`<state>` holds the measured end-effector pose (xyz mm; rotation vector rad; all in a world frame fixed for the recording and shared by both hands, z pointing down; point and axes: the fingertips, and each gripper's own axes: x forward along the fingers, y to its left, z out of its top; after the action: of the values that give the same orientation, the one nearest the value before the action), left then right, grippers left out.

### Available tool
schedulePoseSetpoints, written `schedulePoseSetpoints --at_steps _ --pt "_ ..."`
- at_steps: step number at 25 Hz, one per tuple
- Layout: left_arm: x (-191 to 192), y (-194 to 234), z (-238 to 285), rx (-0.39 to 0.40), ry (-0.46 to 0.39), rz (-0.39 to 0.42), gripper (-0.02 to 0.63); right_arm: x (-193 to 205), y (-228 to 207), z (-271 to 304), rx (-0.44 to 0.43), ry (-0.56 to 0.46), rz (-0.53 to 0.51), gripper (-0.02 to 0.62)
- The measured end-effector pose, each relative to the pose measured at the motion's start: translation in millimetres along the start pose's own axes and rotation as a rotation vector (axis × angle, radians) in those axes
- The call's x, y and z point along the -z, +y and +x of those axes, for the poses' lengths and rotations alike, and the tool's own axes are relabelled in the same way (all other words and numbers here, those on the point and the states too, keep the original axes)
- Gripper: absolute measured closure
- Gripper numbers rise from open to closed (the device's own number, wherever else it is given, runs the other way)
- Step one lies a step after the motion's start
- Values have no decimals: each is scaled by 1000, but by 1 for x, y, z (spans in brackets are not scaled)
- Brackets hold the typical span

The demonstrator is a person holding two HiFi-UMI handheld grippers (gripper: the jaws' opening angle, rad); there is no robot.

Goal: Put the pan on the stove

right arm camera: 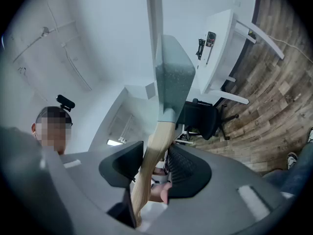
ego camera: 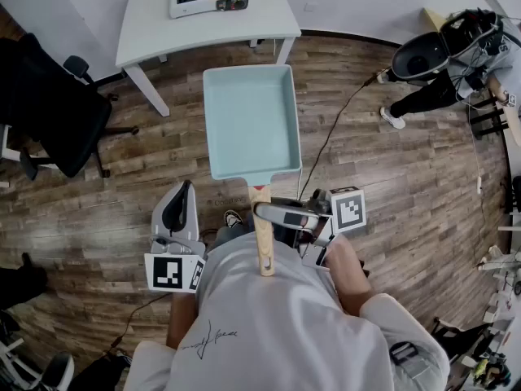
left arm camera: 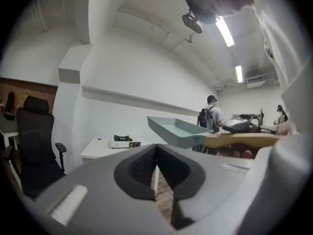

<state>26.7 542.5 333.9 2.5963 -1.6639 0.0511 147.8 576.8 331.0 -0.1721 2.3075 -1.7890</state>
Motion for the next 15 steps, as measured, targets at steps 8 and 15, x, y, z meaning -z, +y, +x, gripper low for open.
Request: schedulePoseSetpoints --at_steps 8,15 --pt "3 7 1 -9 9 -17 601 -4 9 4 -59 -5 8 445" --pt "11 18 19 -30 44 -38 601 -36 -5 7 -59 -10 16 445"
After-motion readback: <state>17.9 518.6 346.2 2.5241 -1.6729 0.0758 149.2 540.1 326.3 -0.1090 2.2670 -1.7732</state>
